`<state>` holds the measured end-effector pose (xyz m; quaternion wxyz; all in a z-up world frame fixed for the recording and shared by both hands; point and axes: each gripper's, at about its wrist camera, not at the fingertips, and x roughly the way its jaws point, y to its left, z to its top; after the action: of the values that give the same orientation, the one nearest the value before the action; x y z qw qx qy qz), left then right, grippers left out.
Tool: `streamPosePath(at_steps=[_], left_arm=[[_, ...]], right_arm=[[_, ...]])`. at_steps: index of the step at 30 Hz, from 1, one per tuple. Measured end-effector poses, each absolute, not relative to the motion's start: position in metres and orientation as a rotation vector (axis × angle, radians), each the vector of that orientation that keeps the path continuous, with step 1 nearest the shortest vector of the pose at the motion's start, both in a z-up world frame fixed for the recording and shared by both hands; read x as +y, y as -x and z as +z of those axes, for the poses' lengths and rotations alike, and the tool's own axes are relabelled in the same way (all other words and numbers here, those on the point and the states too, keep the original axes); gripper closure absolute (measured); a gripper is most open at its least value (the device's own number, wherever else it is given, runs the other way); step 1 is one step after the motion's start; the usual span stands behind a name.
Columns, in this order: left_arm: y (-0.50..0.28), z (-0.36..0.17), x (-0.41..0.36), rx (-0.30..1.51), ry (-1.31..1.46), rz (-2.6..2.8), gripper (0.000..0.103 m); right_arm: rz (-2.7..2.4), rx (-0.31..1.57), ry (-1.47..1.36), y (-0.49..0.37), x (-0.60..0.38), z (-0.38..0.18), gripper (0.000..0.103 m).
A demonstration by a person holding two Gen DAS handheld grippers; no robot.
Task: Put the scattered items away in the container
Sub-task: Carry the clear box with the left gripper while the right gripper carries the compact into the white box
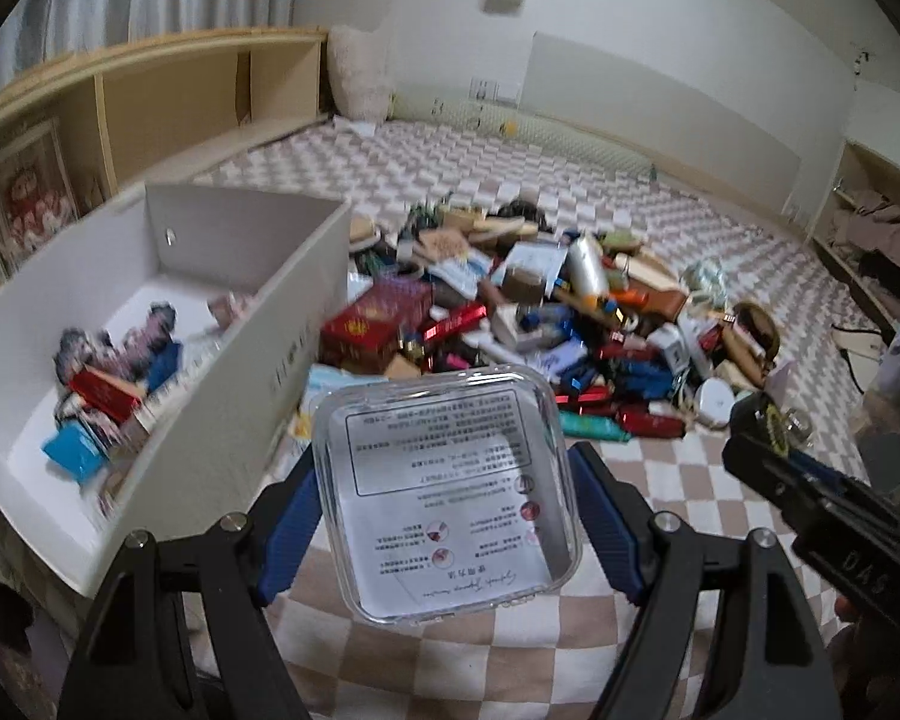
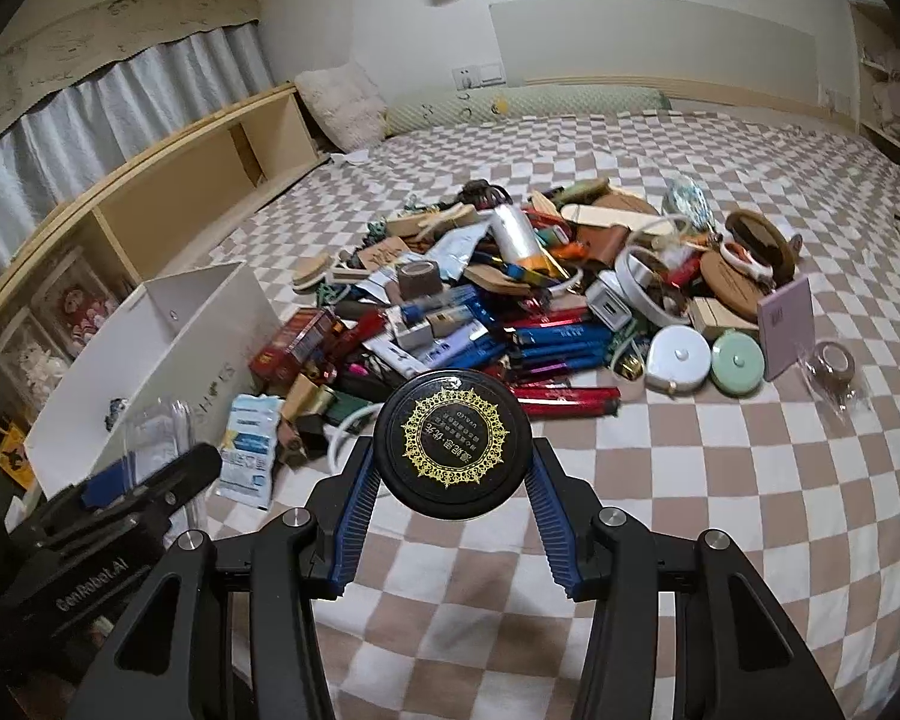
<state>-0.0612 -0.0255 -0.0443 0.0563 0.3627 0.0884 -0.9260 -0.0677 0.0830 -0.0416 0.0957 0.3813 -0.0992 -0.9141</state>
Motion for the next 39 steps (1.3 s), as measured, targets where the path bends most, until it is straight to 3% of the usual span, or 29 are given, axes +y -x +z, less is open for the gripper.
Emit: streamPosePath(at_steps=[23, 39], left_arm=[[0.029, 0.047, -0.117, 0.292, -0.76, -2.842, 0.024], [0.003, 0.032, -0.218, 0.293, -0.776, -2.666, 0.024]], right_arm=[[-2.658, -0.176, -0.909, 0.08, 0.003, 0.042, 0.053], [-2.48, -0.035, -0.861, 0.083, -0.1, 0.069, 0.053]])
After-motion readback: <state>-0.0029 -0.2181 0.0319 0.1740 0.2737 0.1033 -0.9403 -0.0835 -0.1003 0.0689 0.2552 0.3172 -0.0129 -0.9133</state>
